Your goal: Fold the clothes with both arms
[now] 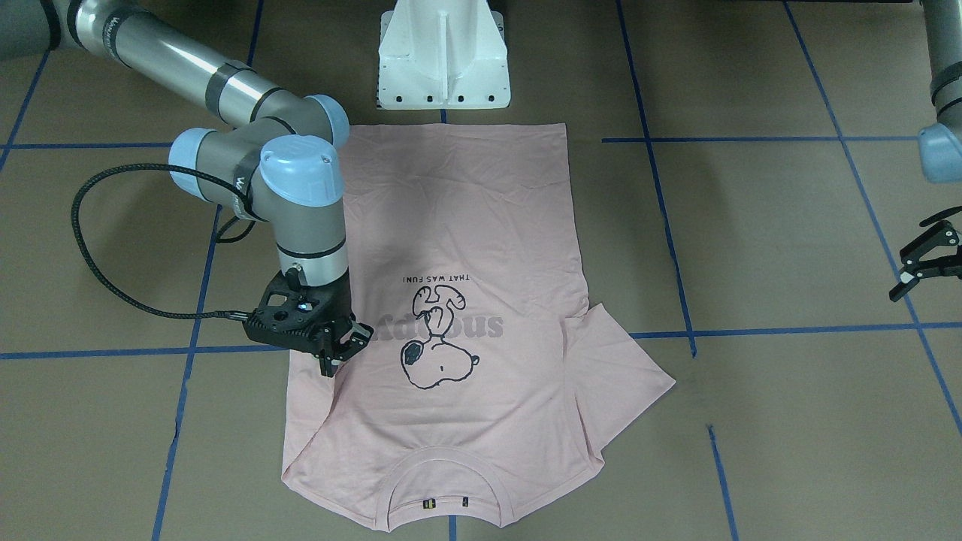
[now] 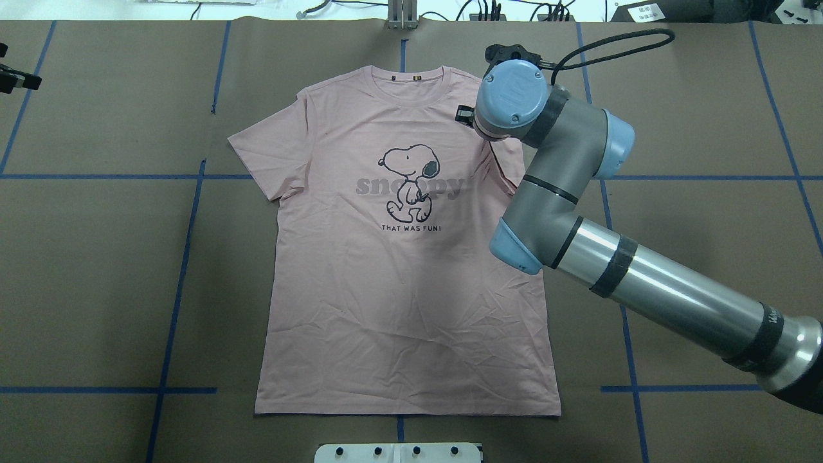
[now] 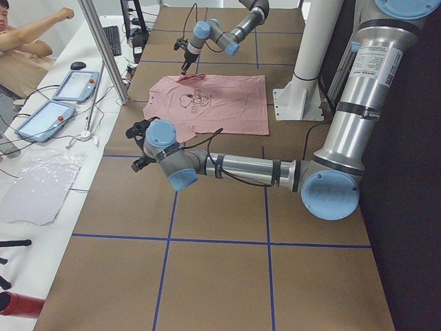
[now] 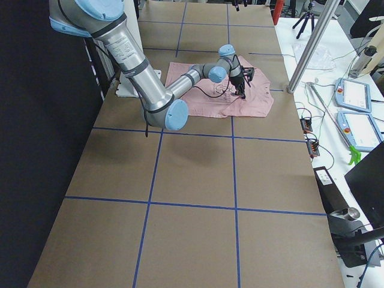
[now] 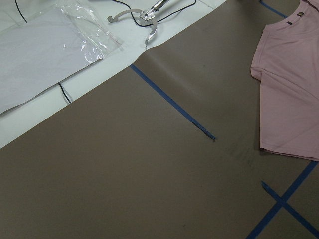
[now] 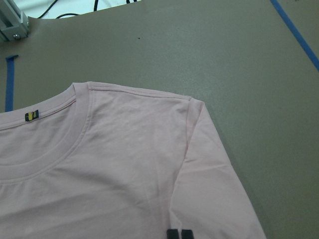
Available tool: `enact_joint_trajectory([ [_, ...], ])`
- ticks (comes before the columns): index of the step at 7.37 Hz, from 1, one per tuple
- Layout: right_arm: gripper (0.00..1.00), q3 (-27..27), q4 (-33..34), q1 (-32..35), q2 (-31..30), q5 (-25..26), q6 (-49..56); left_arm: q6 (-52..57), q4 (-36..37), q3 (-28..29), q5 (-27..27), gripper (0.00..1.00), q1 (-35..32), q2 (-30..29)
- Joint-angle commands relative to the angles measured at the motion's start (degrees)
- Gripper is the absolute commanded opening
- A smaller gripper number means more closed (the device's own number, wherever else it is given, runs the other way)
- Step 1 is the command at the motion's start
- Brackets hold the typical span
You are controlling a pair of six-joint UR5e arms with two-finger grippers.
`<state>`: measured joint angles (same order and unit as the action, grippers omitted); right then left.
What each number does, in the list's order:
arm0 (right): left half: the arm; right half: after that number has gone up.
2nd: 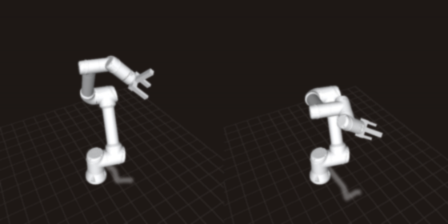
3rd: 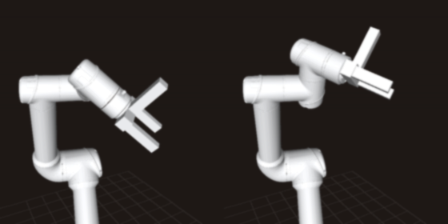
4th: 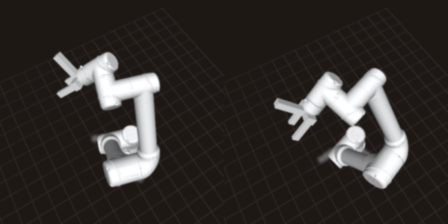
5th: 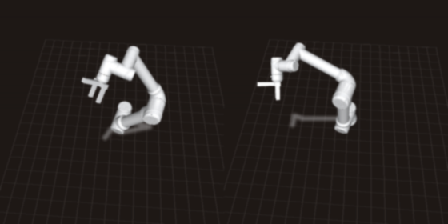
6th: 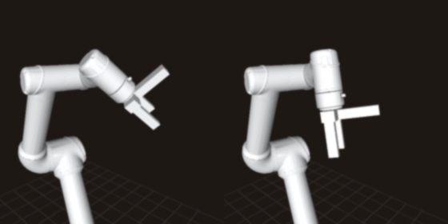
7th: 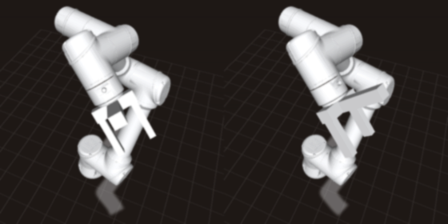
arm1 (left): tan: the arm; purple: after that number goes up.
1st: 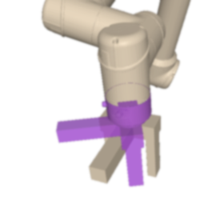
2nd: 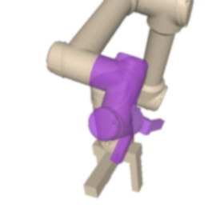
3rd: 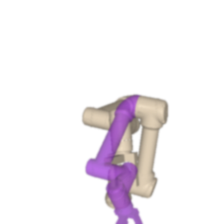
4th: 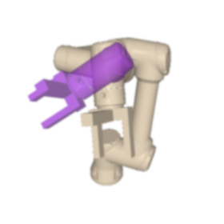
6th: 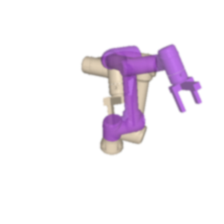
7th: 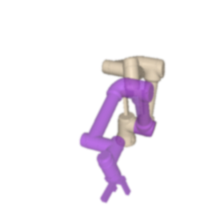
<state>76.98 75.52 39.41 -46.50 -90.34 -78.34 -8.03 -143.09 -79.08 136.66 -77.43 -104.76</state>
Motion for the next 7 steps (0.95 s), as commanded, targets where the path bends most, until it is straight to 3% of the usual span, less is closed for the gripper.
enact_joint_trajectory([
  [1,0.77,-2.5,0.1,-0.5,1.2,0.8,-0.2,0.0,0.0,0.0,0.0,1.00,0.0,0.1],
  [2,1.00,-3.1,0.2,-0.5,1.3,0.9,0.1,0.0,0.0,0.0,-0.1,1.00,0.0,0.1],
  [4,1.00,-2.8,0.9,1.6,2.7,-3.1,5.7,-0.3,0.3,0.2,-0.3,1.00,0.2,-0.1],
  [5,1.00,-1.4,2.2,4.7,2.2,-9.1,10.5,-4.9,0.3,0.0,-0.4,1.00,1.0,-0.7],
  [6,1.00,2.7,5.6,7.6,-0.3,-13.9,14.9,-11.2,0.3,-0.2,-1.8,0.99,4.0,-1.2],
  [7,1.00,8.9,6.2,10.4,-5.3,-16.9,20.7,-19.0,0.3,-0.5,-5.8,0.86,7.6,-2.3],
])
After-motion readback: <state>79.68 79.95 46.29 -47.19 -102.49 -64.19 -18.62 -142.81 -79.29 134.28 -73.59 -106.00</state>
